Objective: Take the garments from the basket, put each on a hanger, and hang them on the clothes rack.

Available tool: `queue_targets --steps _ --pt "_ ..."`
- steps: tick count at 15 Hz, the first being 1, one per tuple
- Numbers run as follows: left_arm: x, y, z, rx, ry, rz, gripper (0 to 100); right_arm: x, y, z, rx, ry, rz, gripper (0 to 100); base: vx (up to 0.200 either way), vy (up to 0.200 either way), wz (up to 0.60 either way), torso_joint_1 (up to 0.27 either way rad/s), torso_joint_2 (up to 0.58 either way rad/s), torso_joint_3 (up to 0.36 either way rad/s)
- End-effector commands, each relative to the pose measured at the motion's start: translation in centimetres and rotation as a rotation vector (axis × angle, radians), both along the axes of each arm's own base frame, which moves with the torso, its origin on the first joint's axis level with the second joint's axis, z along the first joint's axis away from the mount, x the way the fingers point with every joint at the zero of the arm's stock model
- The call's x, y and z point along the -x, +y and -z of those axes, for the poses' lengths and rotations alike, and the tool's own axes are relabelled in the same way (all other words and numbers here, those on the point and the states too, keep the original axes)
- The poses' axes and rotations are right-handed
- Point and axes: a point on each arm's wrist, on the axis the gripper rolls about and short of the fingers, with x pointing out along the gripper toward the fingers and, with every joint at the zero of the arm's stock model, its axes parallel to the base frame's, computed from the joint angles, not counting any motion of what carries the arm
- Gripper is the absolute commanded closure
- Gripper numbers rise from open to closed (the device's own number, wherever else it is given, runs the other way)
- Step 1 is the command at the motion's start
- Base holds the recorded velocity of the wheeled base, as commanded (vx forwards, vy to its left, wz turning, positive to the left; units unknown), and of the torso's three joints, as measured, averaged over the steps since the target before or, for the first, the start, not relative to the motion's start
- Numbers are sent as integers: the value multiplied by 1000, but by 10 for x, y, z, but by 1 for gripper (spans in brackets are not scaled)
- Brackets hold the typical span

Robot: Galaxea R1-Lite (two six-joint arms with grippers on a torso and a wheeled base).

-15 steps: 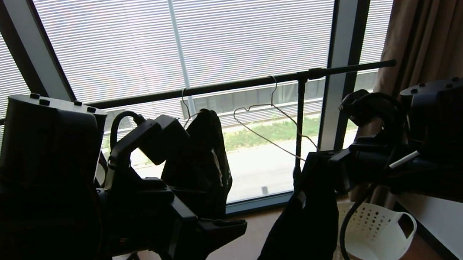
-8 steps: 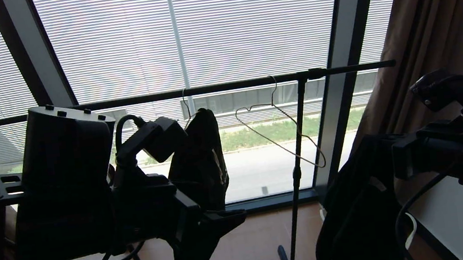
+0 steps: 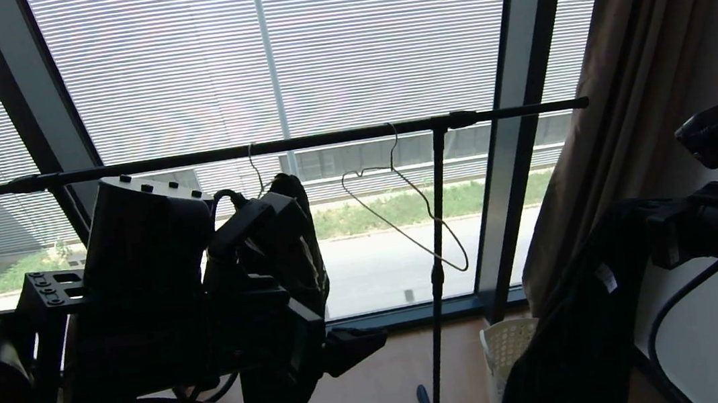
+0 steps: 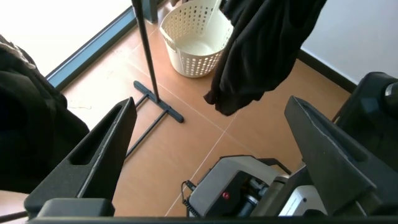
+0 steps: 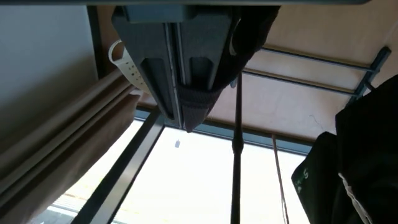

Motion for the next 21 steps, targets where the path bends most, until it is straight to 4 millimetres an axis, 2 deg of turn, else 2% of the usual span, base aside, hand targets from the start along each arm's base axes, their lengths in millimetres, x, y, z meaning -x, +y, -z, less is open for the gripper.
queue_targets --steps 1,4,6,13,15,17,19,20,21 --pt "-3 -2 3 -5 8 0 0 -1 0 2 1 9 1 100 0 -200 0 2 2 -2" --pt "-12 -7 8 0 0 -10 0 -2 0 2 1 9 1 100 0 -200 0 -1 1 7" --pt "-24 -9 15 12 -13 -30 0 -2 0 2 2 9 1 100 200 -200 0 5 0 5" --pt "-67 -35 31 -30 -63 -145 0 -2 1 4 2 15 -3 100 0 0 0 0 0 0" --pt "-96 -54 37 -48 -91 -207 0 -6 2 6 4 24 -3 100 0 0 0 0 0 0" --pt "-117 -69 45 -64 -116 -255 0 -6 2 6 4 21 -3 100 0 0 0 0 0 0" --pt "-124 -73 49 -68 -121 -265 0 -6 2 6 3 20 -3 100 0 0 0 0 0 0" --pt "-139 -84 59 -80 -133 -293 0 -6 2 6 3 20 -3 100 0 0 0 0 0 0" --pt "-142 -86 61 -82 -136 -301 0 -6 2 6 3 20 -3 100 0 0 0 0 0 0"
